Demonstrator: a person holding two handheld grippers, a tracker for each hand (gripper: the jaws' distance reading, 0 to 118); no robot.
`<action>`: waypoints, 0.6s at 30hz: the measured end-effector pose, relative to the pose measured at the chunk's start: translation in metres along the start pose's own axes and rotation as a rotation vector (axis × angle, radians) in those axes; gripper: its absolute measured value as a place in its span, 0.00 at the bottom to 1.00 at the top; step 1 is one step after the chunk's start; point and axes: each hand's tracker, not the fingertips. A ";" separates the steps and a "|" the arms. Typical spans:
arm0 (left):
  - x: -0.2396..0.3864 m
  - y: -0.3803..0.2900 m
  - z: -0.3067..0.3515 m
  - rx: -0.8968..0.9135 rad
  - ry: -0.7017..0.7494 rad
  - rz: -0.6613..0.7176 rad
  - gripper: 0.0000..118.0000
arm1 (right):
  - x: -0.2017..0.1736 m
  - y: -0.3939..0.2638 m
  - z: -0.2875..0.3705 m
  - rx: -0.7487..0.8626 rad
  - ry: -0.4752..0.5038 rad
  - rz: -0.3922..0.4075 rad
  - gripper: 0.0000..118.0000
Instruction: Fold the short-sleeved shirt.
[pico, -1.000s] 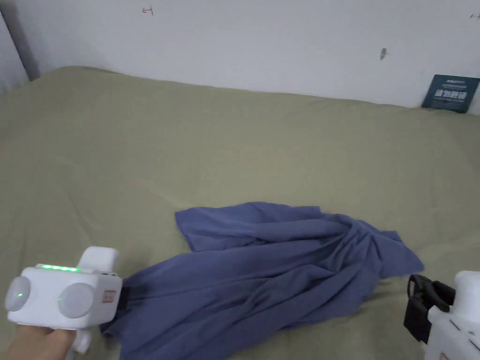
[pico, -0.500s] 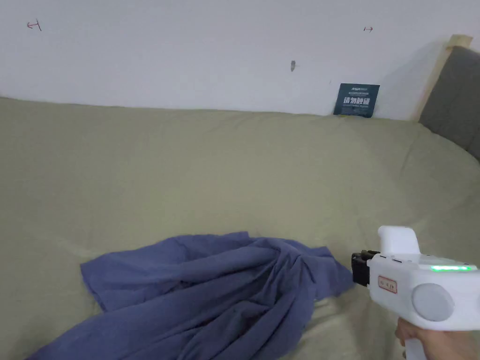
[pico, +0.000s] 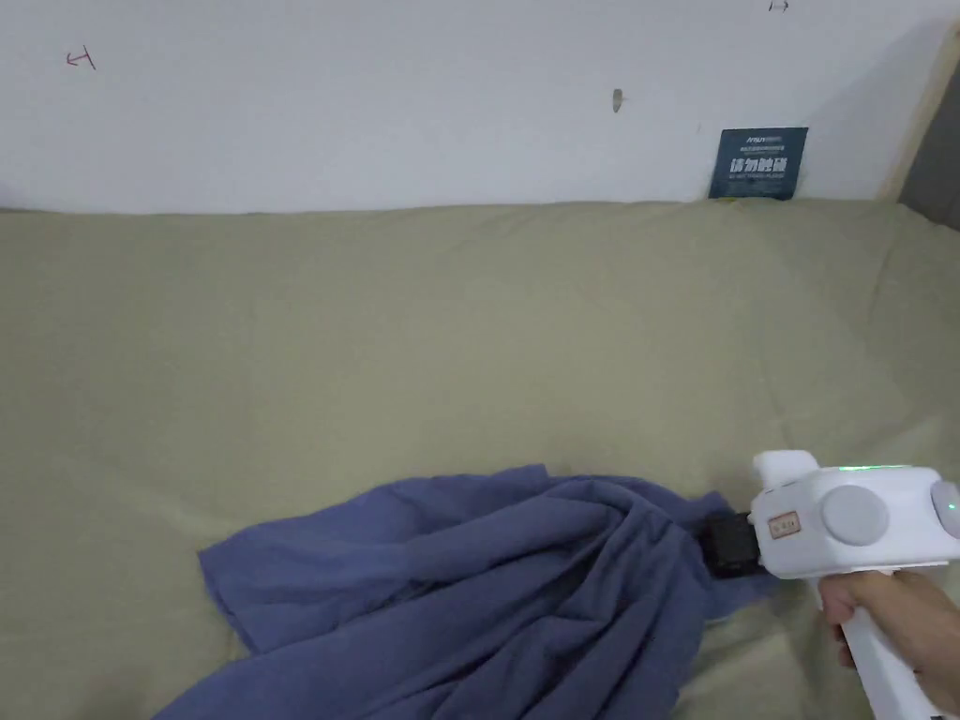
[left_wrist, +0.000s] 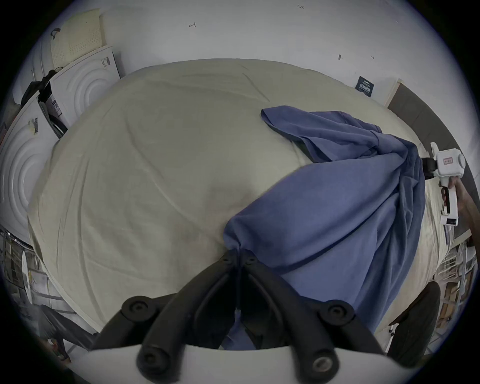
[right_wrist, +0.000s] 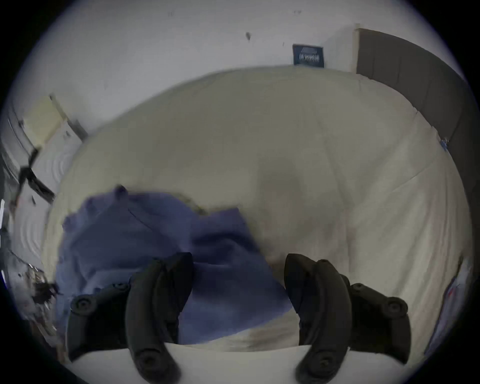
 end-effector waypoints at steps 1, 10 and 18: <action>0.000 0.001 0.000 -0.002 0.000 0.002 0.00 | -0.004 0.002 0.008 0.007 -0.030 -0.006 0.60; -0.021 0.047 0.073 0.192 0.032 0.016 0.00 | 0.007 0.018 0.155 0.265 -0.004 0.008 0.05; -0.047 0.121 0.198 0.478 0.150 0.013 0.00 | 0.023 0.019 0.311 0.492 -0.014 -0.028 0.05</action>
